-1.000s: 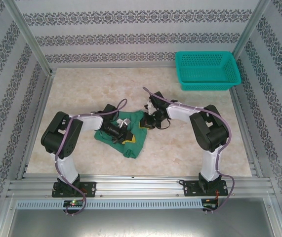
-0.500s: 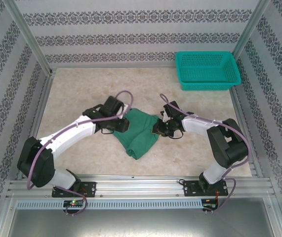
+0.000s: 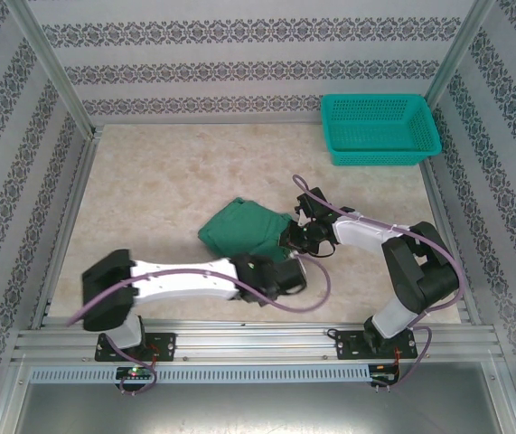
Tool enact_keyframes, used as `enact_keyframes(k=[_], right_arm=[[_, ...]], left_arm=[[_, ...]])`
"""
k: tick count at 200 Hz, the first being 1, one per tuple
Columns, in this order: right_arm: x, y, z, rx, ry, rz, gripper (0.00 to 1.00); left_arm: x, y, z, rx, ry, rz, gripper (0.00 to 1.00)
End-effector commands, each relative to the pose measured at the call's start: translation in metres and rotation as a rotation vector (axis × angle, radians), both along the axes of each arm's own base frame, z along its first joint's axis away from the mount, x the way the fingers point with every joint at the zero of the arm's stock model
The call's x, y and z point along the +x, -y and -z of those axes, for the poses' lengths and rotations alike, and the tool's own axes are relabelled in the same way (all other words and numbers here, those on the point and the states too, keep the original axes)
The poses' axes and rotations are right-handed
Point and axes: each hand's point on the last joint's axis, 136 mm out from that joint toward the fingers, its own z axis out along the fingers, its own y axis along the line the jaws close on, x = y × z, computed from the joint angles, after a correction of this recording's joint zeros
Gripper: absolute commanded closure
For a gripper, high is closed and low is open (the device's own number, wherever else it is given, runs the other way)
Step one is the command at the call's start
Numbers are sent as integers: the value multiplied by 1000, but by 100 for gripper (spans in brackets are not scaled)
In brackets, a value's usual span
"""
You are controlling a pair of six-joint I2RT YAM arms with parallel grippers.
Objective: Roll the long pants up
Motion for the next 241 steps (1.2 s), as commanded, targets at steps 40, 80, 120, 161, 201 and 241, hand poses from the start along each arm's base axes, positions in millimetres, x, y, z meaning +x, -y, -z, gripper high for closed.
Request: enact_keyframes(k=[40,80,120,161,201,241], right_arm=[[-24,8,17,-71,-64,-5,100],[-25,7,17,-75,-62,-12,100],[-24,5,13,-62,-59,-16,100],[-21,6,2,-32,-41,-7,100],[27,38,-57,22,148,126,44],[39,58,-104,16,221,127,32]], left_arm=[[35,-35,18,341,234,-74,42],[48,-64,51,393,144,-161,37],[60,-101,110,408,-158,-331,45],[40,-75,131,259,-368,-272,100],[-3,-38,81,-69,-595,-196,100],[-24,-3,38,-405,-875,-161,100]])
